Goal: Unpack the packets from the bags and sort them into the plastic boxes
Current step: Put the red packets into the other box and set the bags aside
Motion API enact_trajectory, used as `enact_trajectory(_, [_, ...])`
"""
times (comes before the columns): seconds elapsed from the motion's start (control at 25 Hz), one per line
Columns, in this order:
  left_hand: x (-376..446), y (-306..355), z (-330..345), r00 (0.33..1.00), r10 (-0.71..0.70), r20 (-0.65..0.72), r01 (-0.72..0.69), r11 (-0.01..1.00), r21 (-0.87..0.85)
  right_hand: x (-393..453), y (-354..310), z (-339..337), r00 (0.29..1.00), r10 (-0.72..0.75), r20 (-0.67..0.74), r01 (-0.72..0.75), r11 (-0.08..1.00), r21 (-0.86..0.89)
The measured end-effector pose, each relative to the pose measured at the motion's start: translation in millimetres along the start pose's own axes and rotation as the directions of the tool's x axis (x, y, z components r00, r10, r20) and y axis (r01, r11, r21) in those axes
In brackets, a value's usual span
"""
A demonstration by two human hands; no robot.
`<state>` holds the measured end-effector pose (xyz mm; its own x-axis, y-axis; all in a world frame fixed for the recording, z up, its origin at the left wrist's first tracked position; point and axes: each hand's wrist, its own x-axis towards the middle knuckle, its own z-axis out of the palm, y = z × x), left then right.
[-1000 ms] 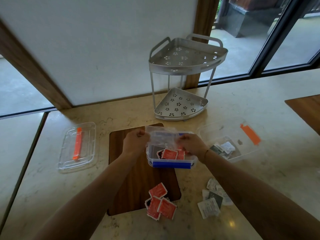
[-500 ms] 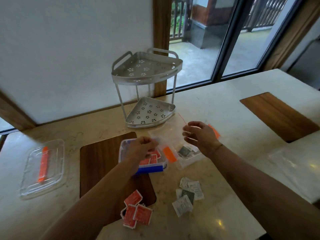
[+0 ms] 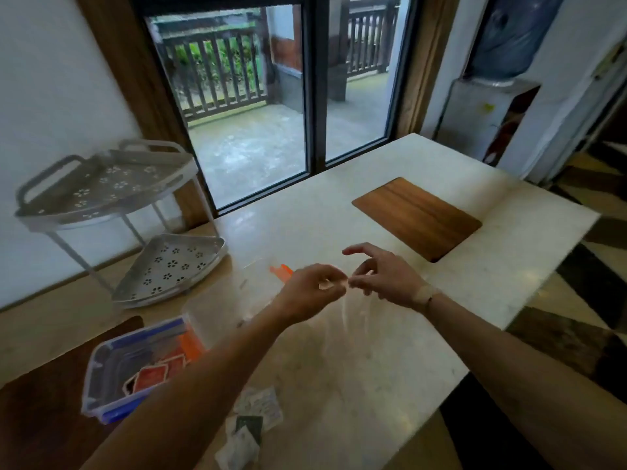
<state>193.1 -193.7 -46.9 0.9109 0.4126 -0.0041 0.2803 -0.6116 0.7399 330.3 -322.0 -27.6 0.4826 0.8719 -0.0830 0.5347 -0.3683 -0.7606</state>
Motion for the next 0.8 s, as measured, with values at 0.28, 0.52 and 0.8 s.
enact_trajectory(0.28, [62.8, 65.8, 84.3, 0.982, -0.171, 0.085, 0.185, 0.963, -0.198, -37.9, 96.1, -78.0, 0.989, 0.145, -0.002, -0.143, 0.981, 0.129])
enact_trajectory(0.52, [81.4, 63.9, 133.0, 0.892, -0.429, 0.139, 0.446, 0.793, -0.414, -77.8, 169.5, -82.2, 0.914, 0.381, 0.137, -0.403, 0.893, 0.202])
enact_trajectory(0.8, [78.4, 23.8, 182.0, 0.784, -0.579, 0.224, 0.621, 0.726, -0.295, -103.2, 209.7, -52.6, 0.834, 0.522, 0.177, -0.542, 0.717, 0.439])
